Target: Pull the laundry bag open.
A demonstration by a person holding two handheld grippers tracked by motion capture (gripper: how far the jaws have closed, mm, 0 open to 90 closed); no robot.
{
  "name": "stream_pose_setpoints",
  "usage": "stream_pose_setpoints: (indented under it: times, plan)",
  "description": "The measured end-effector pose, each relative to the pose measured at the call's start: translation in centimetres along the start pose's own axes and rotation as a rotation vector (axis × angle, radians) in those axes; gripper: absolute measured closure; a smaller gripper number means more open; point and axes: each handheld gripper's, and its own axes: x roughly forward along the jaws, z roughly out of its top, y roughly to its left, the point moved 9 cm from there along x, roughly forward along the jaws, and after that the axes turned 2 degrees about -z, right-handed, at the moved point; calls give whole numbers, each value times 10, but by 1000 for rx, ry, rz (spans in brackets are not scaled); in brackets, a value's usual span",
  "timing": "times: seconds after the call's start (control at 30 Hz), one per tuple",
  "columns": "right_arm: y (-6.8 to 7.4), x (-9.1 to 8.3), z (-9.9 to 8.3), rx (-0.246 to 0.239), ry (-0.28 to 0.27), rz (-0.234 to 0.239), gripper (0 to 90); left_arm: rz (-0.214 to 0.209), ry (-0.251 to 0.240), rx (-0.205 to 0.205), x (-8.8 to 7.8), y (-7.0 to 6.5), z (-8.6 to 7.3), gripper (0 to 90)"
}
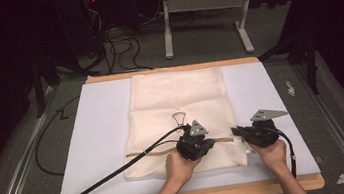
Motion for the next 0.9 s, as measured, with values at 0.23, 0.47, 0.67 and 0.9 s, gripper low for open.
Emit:
stream_pose_setpoints:
  times: [0.23,0.47,0.67,0.9]
  plan:
    - [0,0,-1,8,6,-1,877,-8,-1,-19,-2,3,-3,870]
    - [-1,1,-2,3,14,-3,877,-11,-10,-21,-2,3,-3,870]
    - [-1,3,-2,-13,15,-10,877,-5,-17,-29,-7,7,-4,870]
    - [0,3,-2,-9,18,-12,877,-4,-11,-29,-9,8,-6,870]
